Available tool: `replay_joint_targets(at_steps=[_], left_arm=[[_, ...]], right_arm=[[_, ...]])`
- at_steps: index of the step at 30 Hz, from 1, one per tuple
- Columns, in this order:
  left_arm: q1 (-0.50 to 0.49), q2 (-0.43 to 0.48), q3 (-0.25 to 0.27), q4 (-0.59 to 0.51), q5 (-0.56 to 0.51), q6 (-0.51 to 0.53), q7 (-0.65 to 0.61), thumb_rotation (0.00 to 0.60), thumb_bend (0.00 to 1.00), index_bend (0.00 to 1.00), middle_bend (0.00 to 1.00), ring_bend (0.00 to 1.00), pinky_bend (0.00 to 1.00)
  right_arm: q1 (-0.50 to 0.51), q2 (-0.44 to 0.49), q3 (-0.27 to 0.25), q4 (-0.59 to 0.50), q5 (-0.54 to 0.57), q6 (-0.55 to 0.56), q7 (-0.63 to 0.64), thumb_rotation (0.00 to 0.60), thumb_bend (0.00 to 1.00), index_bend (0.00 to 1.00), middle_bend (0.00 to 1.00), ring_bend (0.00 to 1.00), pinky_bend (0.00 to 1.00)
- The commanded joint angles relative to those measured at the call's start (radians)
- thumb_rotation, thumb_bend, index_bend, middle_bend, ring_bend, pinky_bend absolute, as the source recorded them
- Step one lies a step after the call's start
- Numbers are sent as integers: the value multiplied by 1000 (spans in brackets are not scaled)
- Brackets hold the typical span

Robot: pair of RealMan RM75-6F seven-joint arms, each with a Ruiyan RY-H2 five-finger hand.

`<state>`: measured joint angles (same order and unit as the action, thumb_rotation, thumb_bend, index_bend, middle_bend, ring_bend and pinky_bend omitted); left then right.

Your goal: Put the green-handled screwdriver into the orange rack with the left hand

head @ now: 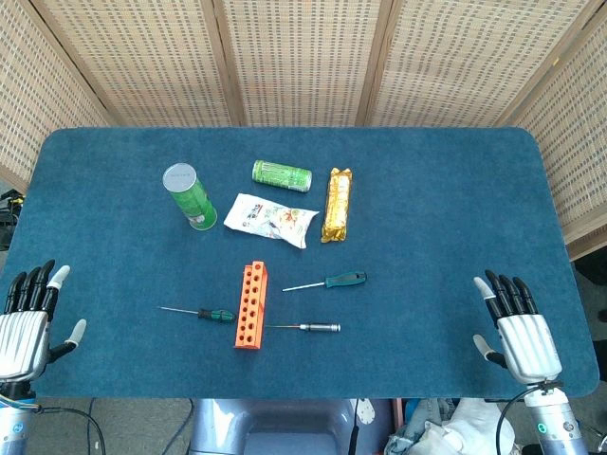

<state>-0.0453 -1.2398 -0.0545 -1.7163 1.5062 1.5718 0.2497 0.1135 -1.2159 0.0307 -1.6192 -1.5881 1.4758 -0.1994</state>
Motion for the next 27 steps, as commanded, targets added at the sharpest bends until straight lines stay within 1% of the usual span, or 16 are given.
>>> replay_joint_targets(at_steps=[1,27], left_arm=[[0,0,0,0,0,1,0,600,300,83,0,0,0],[-4,3,0,-4,2,-7,-3,600,300,87,0,0,0]], right_arm=[[0,0,0,-1,-1,0,0,600,243,0,0,0,0],[-4,1,0,-8,4,3,-17,600,241,0,0,0,0]])
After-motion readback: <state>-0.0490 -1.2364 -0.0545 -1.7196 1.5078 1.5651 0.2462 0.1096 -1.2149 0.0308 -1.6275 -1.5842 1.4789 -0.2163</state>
